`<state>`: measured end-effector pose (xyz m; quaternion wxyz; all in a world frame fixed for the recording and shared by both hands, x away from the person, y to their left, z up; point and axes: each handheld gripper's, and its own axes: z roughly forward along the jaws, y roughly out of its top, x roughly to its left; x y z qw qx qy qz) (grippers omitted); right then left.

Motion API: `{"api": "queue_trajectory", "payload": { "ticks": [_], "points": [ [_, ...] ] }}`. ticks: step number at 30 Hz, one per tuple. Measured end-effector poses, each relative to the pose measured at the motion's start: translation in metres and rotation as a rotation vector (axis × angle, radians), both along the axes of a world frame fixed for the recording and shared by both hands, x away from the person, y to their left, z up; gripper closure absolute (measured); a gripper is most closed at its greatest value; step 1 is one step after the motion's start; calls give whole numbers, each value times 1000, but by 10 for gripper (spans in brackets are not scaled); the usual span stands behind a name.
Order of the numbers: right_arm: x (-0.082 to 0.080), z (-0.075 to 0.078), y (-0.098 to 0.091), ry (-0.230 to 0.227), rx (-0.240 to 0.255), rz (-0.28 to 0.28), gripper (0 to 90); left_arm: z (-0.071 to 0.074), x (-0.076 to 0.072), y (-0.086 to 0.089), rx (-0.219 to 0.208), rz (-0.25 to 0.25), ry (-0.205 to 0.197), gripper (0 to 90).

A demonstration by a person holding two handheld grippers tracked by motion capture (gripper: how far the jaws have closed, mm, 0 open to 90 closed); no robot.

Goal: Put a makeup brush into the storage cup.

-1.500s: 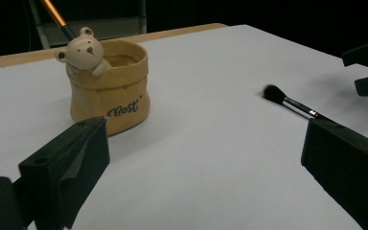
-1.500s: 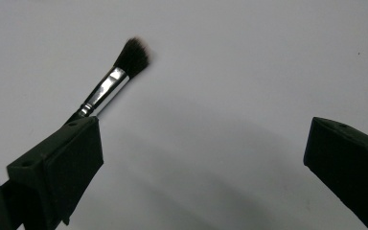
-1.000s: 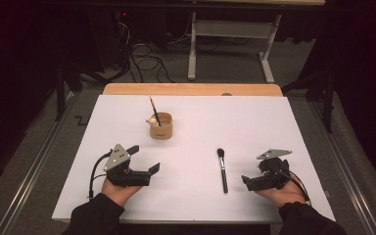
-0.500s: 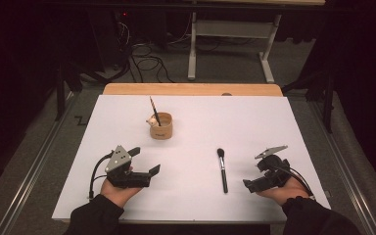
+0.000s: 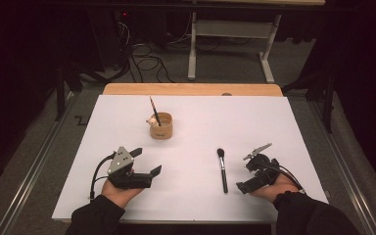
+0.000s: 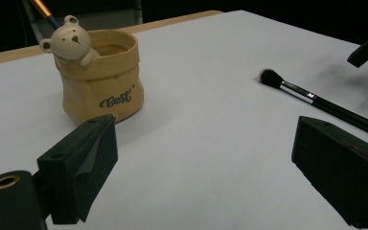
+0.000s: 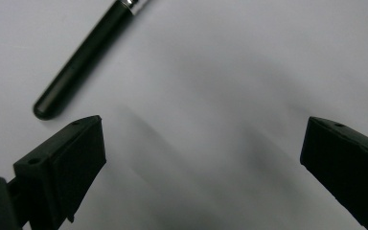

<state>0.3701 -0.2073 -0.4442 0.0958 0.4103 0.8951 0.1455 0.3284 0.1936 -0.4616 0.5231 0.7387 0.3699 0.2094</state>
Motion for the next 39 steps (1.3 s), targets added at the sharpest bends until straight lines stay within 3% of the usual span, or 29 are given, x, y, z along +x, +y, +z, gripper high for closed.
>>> {"api": "queue_trajectory", "payload": {
  "ticks": [6,20,39],
  "points": [
    [1,3,17,12,-3,40,70,0,-1,1,8,10,-18,109],
    [7,-4,48,40,25,55,170,1,-1,2,1,22,-24,64],
    [1,-8,60,62,49,49,468,1,0,2,5,33,-22,45]
  ]
}}
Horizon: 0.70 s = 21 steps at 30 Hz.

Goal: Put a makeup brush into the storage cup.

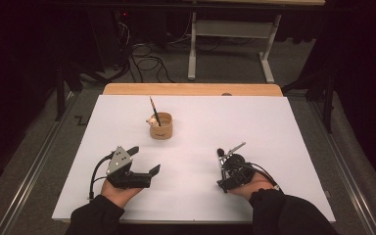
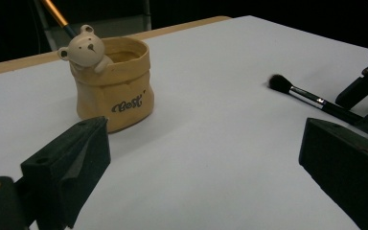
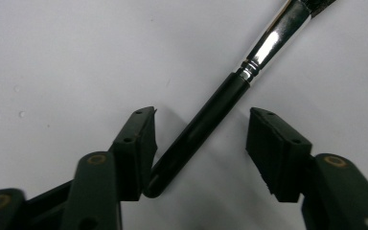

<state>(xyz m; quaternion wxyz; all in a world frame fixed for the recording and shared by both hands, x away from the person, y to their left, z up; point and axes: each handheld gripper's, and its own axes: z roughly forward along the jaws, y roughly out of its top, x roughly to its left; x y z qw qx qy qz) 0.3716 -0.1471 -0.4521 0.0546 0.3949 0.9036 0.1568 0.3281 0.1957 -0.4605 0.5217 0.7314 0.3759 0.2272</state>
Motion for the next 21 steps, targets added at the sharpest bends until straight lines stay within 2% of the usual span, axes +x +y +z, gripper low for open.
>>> {"api": "queue_trajectory", "payload": {
  "ticks": [5,8,10,19,21],
  "points": [
    [-3,0,0,-12,-24,15,572,0,0,0,0,1,-1,43],
    [-4,-1,0,-38,-42,11,644,0,0,-1,1,0,-2,43],
    [-3,-1,-1,-35,-40,0,684,0,-1,0,0,0,-4,43],
    [-1,-1,-3,-38,-50,-12,743,0,0,-1,2,0,-2,43],
    [0,-1,-3,-33,-40,-14,757,0,0,-1,1,1,-3,43]
  ]
}}
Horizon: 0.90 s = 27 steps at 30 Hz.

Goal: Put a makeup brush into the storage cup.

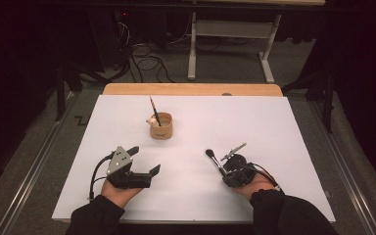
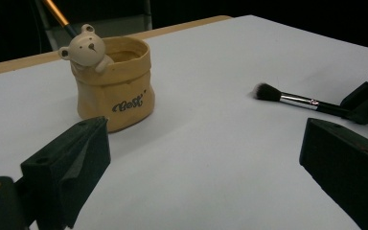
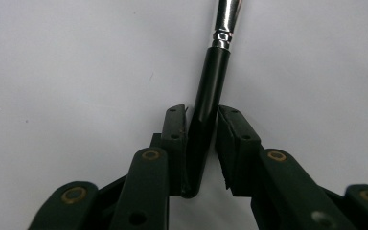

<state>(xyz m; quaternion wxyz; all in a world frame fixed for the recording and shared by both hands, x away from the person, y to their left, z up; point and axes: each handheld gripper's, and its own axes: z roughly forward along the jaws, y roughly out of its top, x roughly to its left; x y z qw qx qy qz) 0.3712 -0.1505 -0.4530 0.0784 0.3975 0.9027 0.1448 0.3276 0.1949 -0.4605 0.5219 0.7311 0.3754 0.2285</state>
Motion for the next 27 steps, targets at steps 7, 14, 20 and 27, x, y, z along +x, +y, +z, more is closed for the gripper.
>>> {"api": "queue_trajectory", "payload": {
  "ticks": [7,14,20,27],
  "points": [
    [1,0,-1,4,-4,-8,783,0,0,1,0,0,1,43],
    [1,1,0,16,-2,-30,794,0,0,0,1,1,1,43],
    [3,0,-1,14,0,-15,799,0,0,0,-2,1,1,43],
    [4,1,1,21,-23,-11,791,0,0,0,-3,0,2,43]
  ]
}}
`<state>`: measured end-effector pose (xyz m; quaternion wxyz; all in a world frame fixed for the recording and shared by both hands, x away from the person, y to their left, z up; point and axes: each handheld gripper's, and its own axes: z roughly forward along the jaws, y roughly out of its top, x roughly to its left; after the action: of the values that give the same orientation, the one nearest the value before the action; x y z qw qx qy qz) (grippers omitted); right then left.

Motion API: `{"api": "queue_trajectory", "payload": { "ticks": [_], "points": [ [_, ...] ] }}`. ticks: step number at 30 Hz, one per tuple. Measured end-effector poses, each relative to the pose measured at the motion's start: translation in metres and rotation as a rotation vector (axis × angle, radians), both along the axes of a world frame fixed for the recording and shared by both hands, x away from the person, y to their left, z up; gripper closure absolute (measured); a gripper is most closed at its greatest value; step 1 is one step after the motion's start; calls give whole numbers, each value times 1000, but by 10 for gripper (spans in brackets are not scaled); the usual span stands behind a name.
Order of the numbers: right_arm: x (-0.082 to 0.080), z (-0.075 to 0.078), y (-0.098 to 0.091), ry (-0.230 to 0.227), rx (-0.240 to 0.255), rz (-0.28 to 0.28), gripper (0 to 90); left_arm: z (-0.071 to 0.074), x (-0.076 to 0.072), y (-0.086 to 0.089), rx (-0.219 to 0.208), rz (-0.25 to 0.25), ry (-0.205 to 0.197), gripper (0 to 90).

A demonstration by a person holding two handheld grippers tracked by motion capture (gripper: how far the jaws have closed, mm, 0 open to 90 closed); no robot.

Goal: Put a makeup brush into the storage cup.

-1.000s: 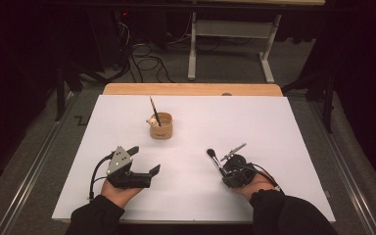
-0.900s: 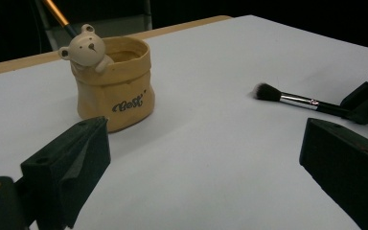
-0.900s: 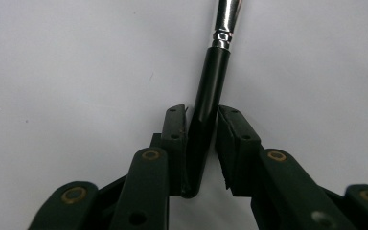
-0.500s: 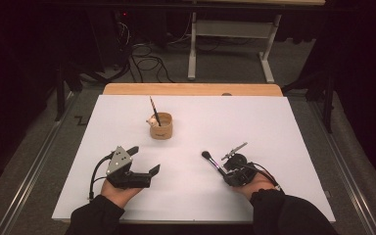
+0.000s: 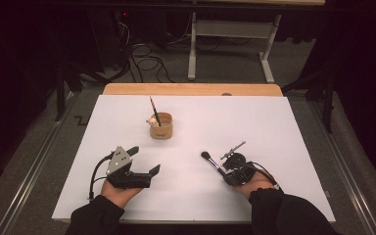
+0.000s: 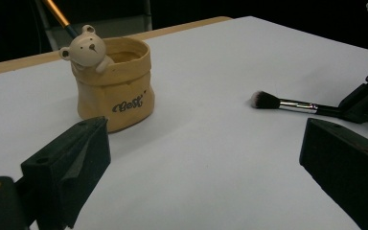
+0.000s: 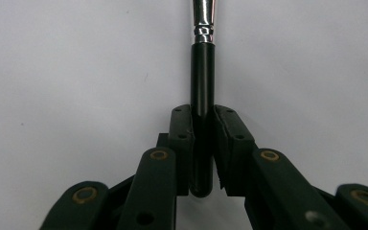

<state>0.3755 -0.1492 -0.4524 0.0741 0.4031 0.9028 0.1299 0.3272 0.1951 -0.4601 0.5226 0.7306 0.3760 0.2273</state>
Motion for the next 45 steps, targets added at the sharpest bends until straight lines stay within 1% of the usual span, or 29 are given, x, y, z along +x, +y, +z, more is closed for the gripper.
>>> {"api": "queue_trajectory", "payload": {
  "ticks": [4,5,8,9,12,16,21,23,24,26,27,29,31,35,39,45],
  "points": [
    [1,0,1,6,-3,12,802,0,0,0,1,0,2,43],
    [0,0,1,0,-5,21,802,0,0,0,1,0,2,43],
    [0,0,0,1,-4,19,805,-1,0,0,0,-2,2,43],
    [0,0,-1,-7,-5,27,805,-1,1,-1,0,-4,3,43],
    [-1,0,-2,-5,14,17,805,-1,1,0,1,-5,7,43],
    [-2,1,-5,-18,29,17,805,-1,1,0,-3,-4,5,44],
    [-2,2,-9,-50,38,7,805,-1,1,0,-4,-4,4,45],
    [-2,2,-11,-69,60,-4,805,-1,1,0,-3,-4,4,45],
    [-2,3,-12,-74,54,-6,805,-1,1,0,-5,-3,3,45],
    [-2,4,-15,-101,77,-15,805,-1,2,0,-5,-5,3,45],
    [-3,6,-16,-107,80,-21,805,-1,1,0,-2,-8,4,45],
    [-4,7,-17,-126,107,-29,804,-1,1,-1,0,-10,4,45],
    [-5,9,-19,-144,118,-35,805,-1,1,-1,2,-10,-1,45],
    [-6,11,-22,-172,154,-45,805,-1,2,-1,4,-9,0,45],
    [-7,9,-25,-199,177,-54,805,-2,1,-2,8,-7,0,45],
    [-9,7,-33,-269,242,-101,805,-2,1,-2,17,-6,-5,45]
  ]
}}
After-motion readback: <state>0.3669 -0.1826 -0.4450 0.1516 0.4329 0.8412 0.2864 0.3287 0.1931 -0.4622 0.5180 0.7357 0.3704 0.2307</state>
